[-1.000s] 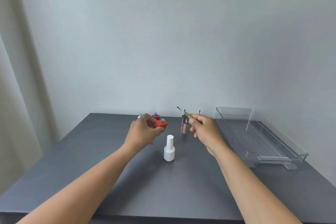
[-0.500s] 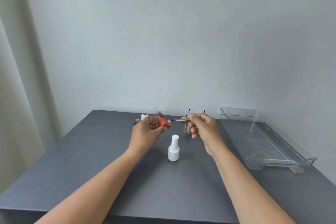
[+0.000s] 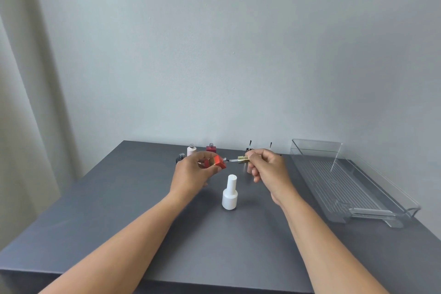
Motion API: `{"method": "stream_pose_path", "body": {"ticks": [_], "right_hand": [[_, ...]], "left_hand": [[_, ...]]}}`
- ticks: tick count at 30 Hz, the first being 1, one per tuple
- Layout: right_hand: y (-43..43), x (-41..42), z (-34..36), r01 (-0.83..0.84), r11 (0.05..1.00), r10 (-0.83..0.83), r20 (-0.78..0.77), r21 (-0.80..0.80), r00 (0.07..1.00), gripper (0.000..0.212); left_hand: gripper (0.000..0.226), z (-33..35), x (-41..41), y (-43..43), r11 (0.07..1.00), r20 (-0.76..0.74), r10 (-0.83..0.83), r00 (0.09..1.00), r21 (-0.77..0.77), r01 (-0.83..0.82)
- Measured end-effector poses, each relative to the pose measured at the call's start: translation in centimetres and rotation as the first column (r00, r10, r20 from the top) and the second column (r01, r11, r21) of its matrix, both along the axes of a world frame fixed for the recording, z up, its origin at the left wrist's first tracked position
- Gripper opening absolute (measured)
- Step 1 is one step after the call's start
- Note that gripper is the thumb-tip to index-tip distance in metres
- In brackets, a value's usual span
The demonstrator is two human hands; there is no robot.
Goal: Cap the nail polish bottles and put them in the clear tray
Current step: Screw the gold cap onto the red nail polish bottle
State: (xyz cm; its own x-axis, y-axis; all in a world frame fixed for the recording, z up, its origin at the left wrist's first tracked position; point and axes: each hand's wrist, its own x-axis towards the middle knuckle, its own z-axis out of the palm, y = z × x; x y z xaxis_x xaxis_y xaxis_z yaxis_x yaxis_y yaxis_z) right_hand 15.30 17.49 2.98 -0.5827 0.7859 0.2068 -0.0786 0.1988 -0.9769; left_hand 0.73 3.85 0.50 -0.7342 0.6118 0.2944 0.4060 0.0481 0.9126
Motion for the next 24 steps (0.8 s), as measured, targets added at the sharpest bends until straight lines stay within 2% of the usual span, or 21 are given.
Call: {"method": "stream_pose_path", "body": {"ticks": [5,8,13,15,21,24], "right_hand": [[-0.07,-0.02,-0.21,-0.007,0.995,0.007,0.001,0.103,1.0,0.01],[-0.22,-0.07,-0.34,-0.011,0.989,0.005,0.036,0.15,0.999,0.015],[-0.59,-0.01,-0.45,-0.046,0.986,0.04,0.042,0.163,0.998,0.024],[-0.63,0.03,-0.46,-0.048,0.987,0.042,0.046,0.151,0.998,0.02],[-0.66,0.07,-0.42,-0.018,0.996,0.011,0.087,0.082,0.996,0.007],[-0.75,-0.06,-0.57,-0.01,0.994,-0.004,0.125,0.109,0.992,0.001]], "left_hand": [[0.038,0.13,0.26,-0.13,0.998,-0.108,0.022,0.994,-0.05,-0.028],[0.031,0.04,0.38,-0.04,0.997,-0.15,0.019,0.988,-0.075,-0.031],[0.034,-0.26,0.68,0.08,0.999,-0.153,-0.016,0.988,-0.05,0.009],[0.04,-0.32,0.7,0.06,0.999,-0.163,-0.018,0.986,-0.035,0.013],[0.03,-0.58,0.58,-0.06,0.999,-0.205,-0.008,0.979,-0.046,-0.002],[0.031,-0.54,0.63,-0.2,0.998,-0.232,-0.005,0.973,-0.06,-0.009]]}}
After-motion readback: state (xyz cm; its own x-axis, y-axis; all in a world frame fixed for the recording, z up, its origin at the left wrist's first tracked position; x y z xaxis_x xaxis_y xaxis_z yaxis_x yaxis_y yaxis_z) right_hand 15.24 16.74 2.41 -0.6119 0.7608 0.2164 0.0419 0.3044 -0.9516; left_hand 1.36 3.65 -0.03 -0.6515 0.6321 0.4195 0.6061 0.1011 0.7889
